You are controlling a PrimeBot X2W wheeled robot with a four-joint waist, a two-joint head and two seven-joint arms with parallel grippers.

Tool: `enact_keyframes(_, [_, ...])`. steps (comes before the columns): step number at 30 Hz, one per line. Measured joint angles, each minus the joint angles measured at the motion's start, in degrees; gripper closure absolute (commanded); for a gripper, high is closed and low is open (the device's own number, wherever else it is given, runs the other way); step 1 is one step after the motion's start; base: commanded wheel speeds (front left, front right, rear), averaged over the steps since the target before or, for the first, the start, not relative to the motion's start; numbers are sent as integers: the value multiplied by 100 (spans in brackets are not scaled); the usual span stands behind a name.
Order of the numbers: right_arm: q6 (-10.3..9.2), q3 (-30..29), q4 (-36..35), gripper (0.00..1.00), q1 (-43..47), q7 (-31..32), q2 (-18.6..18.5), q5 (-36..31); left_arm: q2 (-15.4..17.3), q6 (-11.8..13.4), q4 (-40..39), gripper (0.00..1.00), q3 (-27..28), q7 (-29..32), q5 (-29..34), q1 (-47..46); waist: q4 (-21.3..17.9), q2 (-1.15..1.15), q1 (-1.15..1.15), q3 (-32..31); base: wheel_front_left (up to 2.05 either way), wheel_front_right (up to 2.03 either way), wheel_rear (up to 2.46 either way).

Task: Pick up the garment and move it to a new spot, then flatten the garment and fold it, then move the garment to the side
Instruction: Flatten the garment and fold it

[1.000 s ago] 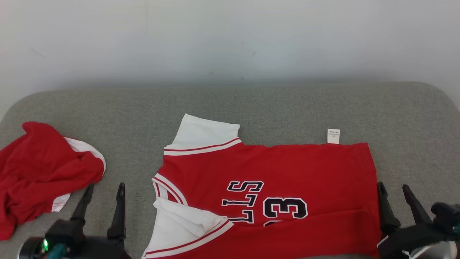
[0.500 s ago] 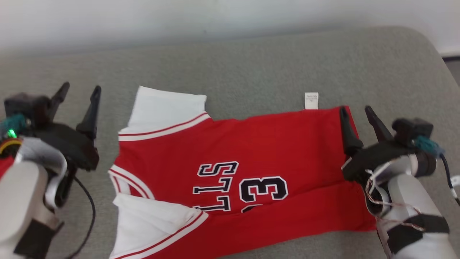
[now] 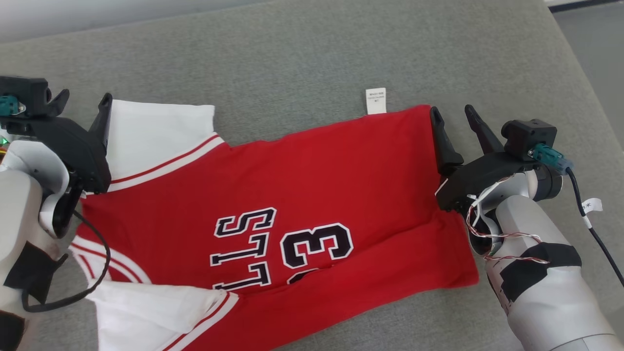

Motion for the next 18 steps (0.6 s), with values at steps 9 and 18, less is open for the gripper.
enact_keyframes(9, [0,367,416,0,-263,-242,-24,254,-10,-48,938,0,-137,-2,-13,-206,-303,0,-2,197,0,0,0])
enact_keyframes(18, [0,694,720,0,-580,-245,-7,382,-100,-58,1313,100,-279,-319,-110,-516,-311,0,-1,342,0,0,0])
